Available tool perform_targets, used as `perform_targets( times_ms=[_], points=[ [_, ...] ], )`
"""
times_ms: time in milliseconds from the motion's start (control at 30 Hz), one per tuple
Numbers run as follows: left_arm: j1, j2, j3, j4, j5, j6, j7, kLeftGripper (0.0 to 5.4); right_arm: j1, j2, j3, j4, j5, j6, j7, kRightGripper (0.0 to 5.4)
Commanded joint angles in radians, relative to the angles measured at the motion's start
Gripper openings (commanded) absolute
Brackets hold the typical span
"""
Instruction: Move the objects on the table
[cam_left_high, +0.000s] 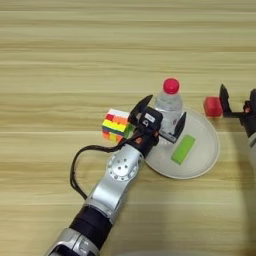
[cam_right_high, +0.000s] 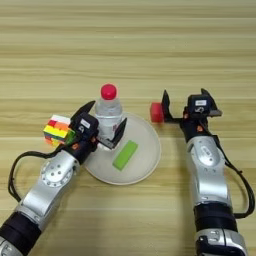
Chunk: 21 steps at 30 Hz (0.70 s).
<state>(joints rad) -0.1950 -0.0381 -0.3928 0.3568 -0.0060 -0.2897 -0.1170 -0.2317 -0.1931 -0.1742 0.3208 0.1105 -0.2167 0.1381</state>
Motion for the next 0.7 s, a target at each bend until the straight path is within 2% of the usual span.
perform_targets(
  times_ms=[33,500,700],
  points=[
    [-0.027,-0.082,0.01,0.013,-0.003,-0.012,-0.002,5.4,-0.018,0.002,0.003,0.005,-0.001,-0.004,0.0,5.39],
    [-0.034,-0.082,0.009,0.023,-0.004,-0.018,-0.006,3.95,-0.023,0.0,0.006,0.01,0.0,-0.004,-0.001,5.4],
    [-0.035,-0.082,0.01,0.024,-0.007,-0.019,-0.008,3.49,-0.024,0.0,0.006,0.011,-0.001,-0.003,-0.002,5.4]
  ],
)
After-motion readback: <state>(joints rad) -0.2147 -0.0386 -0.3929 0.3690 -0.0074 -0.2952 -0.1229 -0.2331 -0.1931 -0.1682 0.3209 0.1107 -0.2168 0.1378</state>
